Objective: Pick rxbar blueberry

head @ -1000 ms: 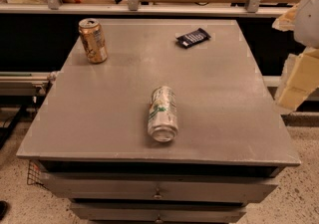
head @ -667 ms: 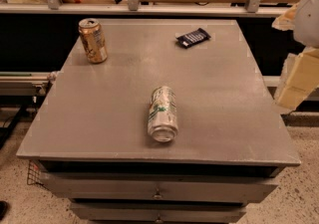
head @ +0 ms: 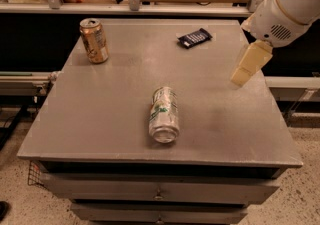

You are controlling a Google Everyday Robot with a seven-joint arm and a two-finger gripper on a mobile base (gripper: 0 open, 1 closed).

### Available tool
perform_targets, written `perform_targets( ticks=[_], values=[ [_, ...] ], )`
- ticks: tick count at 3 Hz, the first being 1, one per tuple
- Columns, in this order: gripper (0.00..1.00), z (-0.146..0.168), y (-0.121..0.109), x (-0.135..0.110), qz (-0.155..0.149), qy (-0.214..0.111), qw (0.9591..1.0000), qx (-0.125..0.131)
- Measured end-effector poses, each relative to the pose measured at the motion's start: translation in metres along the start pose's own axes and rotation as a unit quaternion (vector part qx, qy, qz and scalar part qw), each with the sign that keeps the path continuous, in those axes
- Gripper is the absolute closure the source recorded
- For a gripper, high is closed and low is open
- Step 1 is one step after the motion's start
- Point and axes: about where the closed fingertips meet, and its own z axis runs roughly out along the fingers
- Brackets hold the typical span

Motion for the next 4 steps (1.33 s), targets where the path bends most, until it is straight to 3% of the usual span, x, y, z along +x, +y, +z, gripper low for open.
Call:
perform_targets(
  ticks=[1,2,3,4],
  values=[
    [0.00,0.054,-0.043,-0.032,0.051,-0.060,0.9969,-0.002],
    [0.00,0.054,-0.043,-0.032,0.051,-0.060,0.9969,-0.002],
    [0.00,0.059,-0.052,-0.036,0.068,-0.080,0.9944,0.009],
    [0.00,0.075,-0.091,-0.048,0.123,-0.136,0.9821,0.042]
  ],
)
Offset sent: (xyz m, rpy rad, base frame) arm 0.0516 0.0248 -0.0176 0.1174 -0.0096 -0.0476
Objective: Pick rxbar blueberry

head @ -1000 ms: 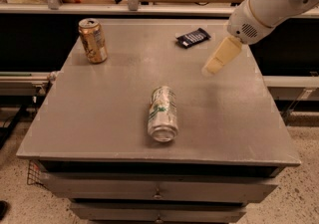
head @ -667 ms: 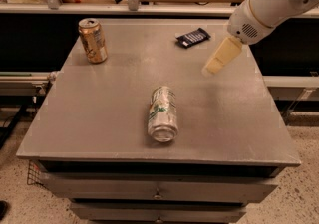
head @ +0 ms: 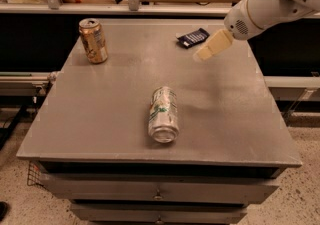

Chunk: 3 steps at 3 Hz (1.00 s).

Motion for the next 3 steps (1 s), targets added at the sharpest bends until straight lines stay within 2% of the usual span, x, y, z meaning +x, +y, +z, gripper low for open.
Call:
perform_targets(
  ticks=[1,2,3],
  values=[
    [0.00,0.025,-0.049,-0.020,0.052,-0.053,0.9964,0.041],
    [0.00,0.050,-0.081,-0.022,0.086,-0.061,0.9922,0.067],
    [0.00,0.073,-0.106,-0.011,0.118,-0.055,0.9877,0.087]
  ],
)
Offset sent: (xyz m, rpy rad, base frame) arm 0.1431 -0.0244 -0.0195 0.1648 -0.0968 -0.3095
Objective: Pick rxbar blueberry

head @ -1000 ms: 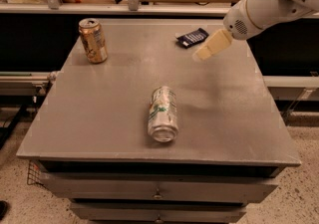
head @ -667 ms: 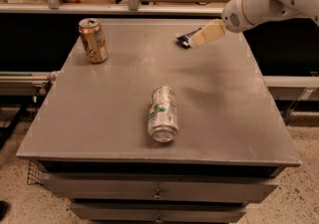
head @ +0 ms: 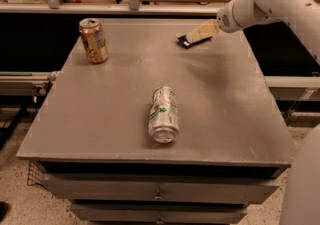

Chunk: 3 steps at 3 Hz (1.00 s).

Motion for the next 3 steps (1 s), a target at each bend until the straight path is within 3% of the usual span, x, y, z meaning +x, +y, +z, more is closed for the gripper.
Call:
perform_targets(
  ticks=[1,3],
  values=[
    [0.00,0.018,-0.017,0.011,0.020,0.004,0.9997,0.016],
    [0.00,0.055,-0.023,0.013,0.039,-0.004,0.9991,0.014]
  ],
)
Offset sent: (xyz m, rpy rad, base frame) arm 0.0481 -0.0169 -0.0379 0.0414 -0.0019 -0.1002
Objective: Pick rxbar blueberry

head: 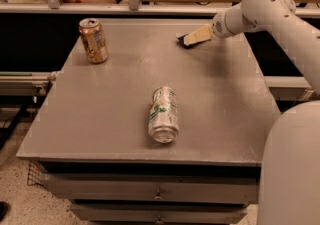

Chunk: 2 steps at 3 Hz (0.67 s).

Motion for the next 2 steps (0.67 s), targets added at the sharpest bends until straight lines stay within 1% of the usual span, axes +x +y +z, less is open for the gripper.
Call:
perform_targets(
  ticks=[1,2],
  values=[
    [0.19,0.0103,0.0040,0.0060,0.006,0.000,1.0000,-0.008],
    [0.50,0.0116,0.0127,0.0034,-0.001,-0.008,0.9997,-0.021]
  ],
)
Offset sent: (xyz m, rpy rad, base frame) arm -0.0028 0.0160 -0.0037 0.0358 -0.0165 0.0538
